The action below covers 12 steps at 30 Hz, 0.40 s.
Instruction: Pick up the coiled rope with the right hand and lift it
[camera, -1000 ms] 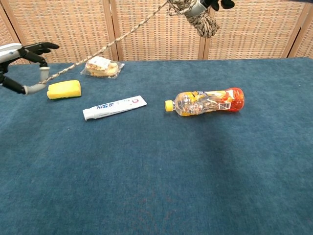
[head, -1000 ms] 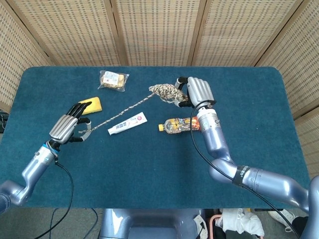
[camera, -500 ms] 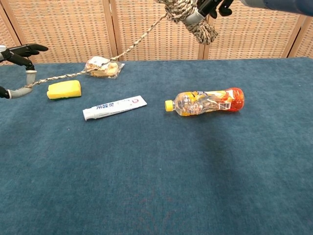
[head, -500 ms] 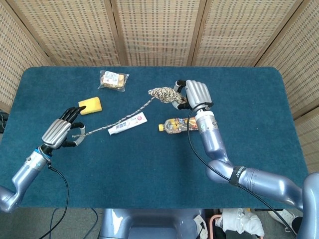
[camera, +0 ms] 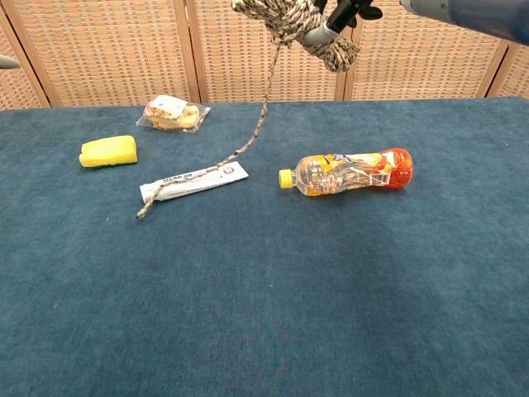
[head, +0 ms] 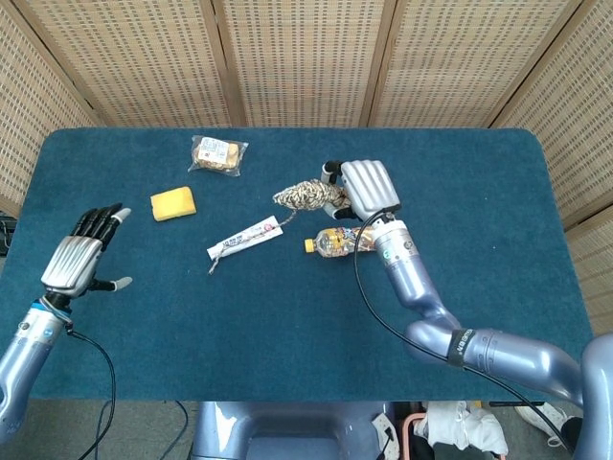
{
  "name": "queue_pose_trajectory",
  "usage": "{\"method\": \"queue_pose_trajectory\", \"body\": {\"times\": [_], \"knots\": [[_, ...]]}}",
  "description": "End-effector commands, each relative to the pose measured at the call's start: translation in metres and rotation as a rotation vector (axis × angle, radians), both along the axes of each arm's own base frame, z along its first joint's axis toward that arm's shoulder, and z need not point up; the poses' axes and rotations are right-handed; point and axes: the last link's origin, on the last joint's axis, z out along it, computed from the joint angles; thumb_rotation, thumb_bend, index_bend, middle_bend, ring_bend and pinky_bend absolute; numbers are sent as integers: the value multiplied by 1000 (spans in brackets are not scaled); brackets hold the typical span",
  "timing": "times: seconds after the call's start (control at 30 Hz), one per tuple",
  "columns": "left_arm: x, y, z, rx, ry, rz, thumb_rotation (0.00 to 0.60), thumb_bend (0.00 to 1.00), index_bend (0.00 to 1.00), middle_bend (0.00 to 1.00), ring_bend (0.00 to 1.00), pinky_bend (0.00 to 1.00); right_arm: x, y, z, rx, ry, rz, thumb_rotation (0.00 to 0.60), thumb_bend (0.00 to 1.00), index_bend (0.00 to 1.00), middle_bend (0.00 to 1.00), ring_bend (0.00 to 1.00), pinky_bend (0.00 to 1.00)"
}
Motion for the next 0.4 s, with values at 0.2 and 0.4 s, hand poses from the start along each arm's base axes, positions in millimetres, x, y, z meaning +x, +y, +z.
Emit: {"method": "queue_pose_trajectory", "body": {"times": [0.2, 0.4], "knots": [[2, -63, 41, 256, 60, 220, 600, 0, 0, 0, 0, 0, -5, 5, -2, -8, 55, 42, 600, 754, 687, 815, 731, 875], [-5, -65, 33, 236, 59, 240, 600, 0, 0, 0, 0, 0, -11, 7, -2, -29, 114, 71, 600, 755, 688, 815, 731, 875]]}}
